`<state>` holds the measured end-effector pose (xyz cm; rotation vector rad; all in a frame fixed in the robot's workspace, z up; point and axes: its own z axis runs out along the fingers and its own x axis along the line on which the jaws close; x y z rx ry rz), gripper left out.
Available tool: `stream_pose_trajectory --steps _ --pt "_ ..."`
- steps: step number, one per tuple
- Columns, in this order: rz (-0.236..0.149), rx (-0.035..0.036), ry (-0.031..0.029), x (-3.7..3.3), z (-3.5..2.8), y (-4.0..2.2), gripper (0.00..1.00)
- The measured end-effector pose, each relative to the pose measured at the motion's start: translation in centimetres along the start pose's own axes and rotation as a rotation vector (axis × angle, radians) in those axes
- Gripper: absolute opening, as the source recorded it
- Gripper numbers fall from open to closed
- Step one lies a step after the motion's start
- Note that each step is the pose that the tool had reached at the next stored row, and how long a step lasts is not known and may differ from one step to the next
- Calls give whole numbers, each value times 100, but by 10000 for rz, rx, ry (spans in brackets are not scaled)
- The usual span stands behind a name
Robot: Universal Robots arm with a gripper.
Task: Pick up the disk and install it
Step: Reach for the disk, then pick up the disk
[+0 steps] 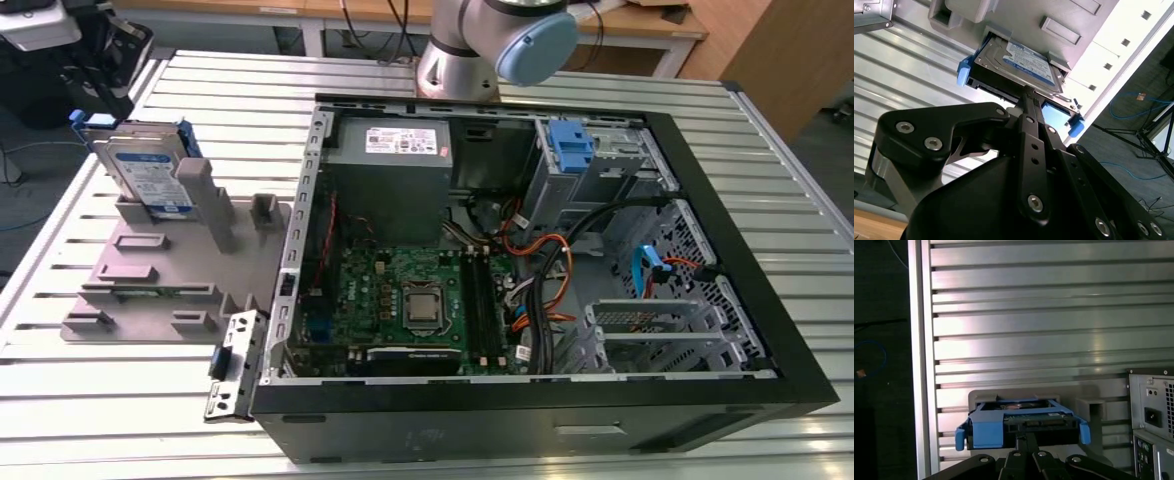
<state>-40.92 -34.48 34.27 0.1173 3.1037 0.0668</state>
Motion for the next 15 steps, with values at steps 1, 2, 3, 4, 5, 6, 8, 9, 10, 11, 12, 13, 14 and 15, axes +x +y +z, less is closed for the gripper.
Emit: stream_pose_trajectory --steps 1,2,3,4,5,6,8,9,10,11,12,13,14,15 --pt "1 2 12 0 10 0 11" --pt "2 3 24 0 18 0 11" --pt "2 4 32 -2 22 -1 11" --pt "2 6 42 -3 27 -1 11" --pt "2 11 54 -6 35 -1 11" --pt "3 24 66 -9 41 -1 11" --pt "1 74 79 -13 49 -2 11" --pt "0 81 80 -13 49 -2 11" --pt "0 81 80 -13 49 -2 11" --pt "1 84 81 -13 49 -1 11" --pt "1 86 81 -13 49 -1 11" --pt "1 86 81 -13 49 -1 11" --pt "1 86 81 -13 49 -1 11" --pt "1 86 81 -13 49 -1 11"
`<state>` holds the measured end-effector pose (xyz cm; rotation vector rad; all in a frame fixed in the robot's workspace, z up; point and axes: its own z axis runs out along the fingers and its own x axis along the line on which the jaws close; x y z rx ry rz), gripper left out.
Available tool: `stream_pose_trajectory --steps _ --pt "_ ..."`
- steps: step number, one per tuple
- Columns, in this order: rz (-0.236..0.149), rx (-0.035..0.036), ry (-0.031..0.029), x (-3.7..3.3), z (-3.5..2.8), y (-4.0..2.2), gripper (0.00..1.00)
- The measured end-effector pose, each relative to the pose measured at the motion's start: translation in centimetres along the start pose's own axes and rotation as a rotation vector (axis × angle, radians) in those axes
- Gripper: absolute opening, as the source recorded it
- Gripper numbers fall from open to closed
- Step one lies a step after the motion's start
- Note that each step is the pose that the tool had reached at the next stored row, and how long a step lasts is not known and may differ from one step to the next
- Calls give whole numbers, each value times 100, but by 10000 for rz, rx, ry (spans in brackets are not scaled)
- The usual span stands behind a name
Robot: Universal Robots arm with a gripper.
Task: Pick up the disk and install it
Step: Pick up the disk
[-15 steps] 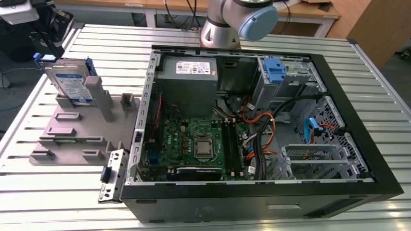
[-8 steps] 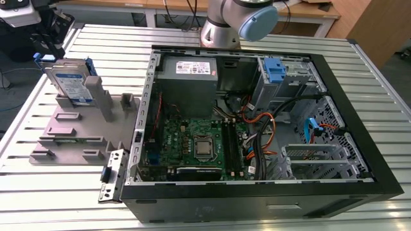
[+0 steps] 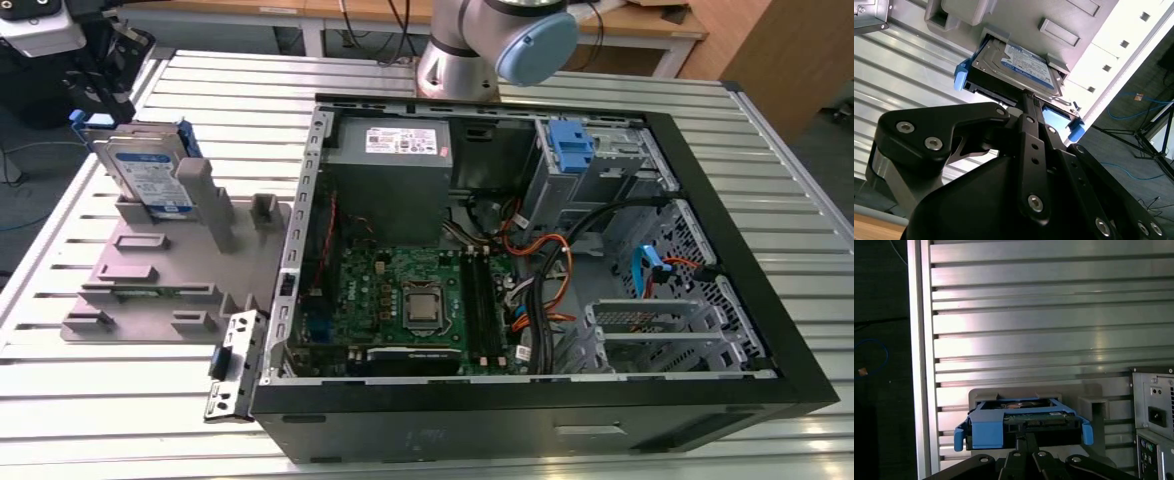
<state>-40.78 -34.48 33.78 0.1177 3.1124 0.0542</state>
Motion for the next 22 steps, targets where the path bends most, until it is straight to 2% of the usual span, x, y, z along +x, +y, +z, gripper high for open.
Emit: stream_pose_trajectory --steps 8,17,22 --pt "-23 1 1 0 0 0 11" --pt "-833 -19 29 0 0 0 11" --pt "-992 -20 33 0 -16 1 11"
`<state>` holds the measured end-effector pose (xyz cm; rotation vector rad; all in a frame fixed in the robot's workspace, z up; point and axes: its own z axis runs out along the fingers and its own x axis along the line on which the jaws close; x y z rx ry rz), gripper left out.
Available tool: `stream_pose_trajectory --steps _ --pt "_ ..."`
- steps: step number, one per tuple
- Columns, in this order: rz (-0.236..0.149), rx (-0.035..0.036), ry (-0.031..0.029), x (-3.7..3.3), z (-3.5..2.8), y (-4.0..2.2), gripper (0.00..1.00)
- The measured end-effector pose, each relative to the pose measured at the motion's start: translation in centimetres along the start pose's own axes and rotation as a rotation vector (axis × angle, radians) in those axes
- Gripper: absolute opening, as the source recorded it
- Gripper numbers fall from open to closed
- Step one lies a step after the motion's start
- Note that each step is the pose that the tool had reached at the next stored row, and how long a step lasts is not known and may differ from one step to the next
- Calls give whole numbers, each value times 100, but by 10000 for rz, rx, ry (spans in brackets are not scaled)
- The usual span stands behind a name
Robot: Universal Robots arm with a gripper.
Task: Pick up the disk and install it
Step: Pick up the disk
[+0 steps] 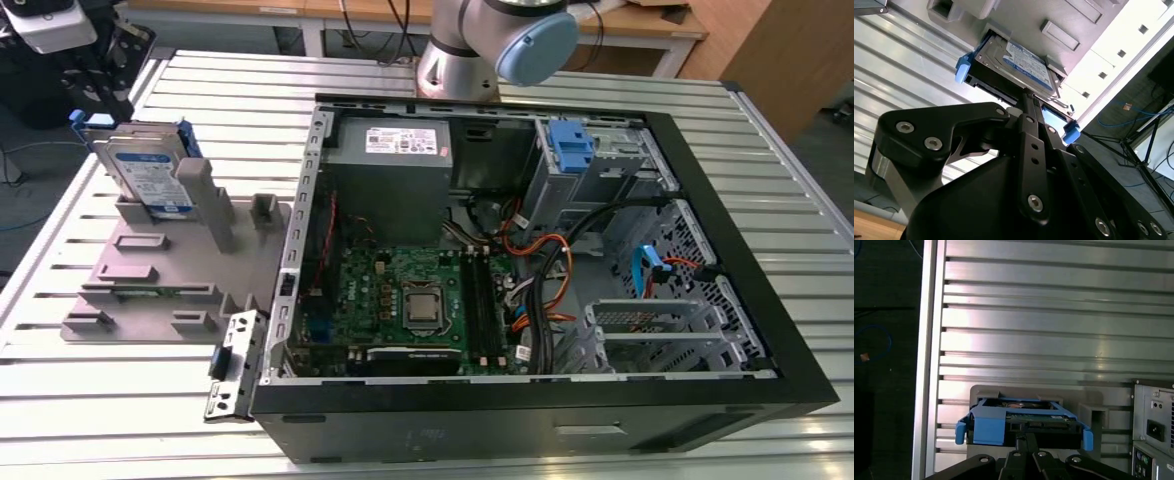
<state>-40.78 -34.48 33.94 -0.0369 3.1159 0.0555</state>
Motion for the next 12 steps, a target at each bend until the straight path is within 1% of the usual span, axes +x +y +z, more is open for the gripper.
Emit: stream_pose_trajectory --steps 5,6,7,12 --pt "-9 0 2 0 -1 0 11" --pt "-62 -1 4 0 -1 0 11" --pt "-188 -4 10 0 -2 0 11" --pt "-1097 -27 41 0 0 0 11"
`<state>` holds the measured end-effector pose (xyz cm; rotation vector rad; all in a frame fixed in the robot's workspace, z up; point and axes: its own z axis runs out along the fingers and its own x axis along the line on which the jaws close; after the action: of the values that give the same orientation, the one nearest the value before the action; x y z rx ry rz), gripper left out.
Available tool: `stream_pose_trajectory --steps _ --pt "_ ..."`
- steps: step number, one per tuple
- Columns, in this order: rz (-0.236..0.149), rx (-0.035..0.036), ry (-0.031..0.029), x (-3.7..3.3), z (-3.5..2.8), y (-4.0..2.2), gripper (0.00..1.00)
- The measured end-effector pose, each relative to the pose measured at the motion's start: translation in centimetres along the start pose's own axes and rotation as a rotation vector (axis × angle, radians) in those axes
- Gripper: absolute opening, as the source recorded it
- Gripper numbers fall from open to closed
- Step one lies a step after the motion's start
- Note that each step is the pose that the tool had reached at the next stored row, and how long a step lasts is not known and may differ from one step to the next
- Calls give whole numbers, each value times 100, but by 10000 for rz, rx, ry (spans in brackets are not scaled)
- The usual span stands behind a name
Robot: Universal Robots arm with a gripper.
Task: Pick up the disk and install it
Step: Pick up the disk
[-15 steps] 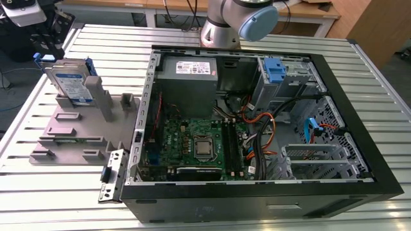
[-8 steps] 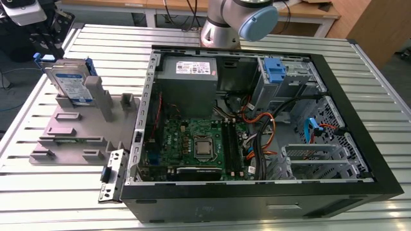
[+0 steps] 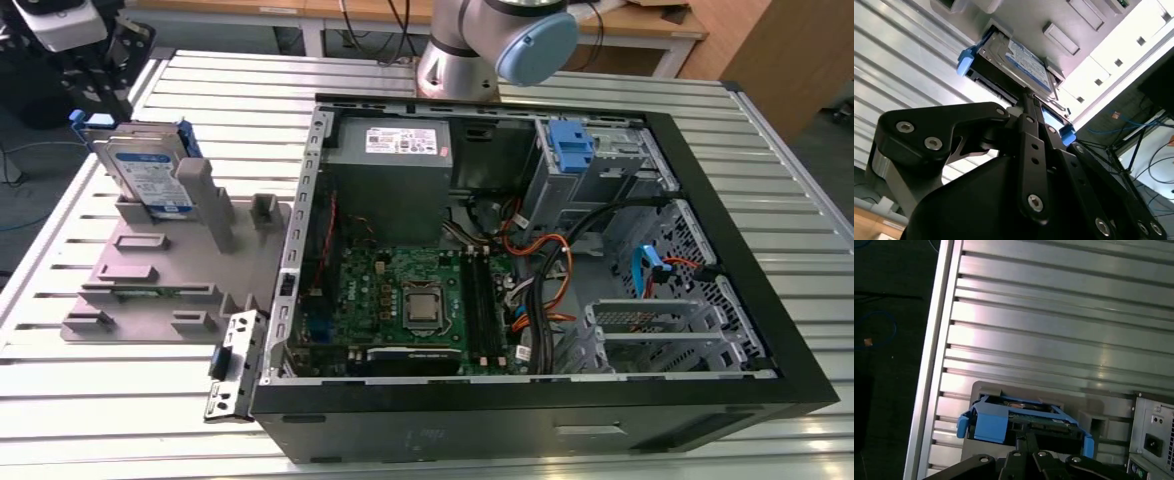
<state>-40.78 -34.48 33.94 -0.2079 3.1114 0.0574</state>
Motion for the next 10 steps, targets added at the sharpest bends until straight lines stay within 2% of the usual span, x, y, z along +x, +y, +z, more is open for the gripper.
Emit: stream_pose_trajectory --steps 10 --pt "-1824 -46 64 0 4 0 11"
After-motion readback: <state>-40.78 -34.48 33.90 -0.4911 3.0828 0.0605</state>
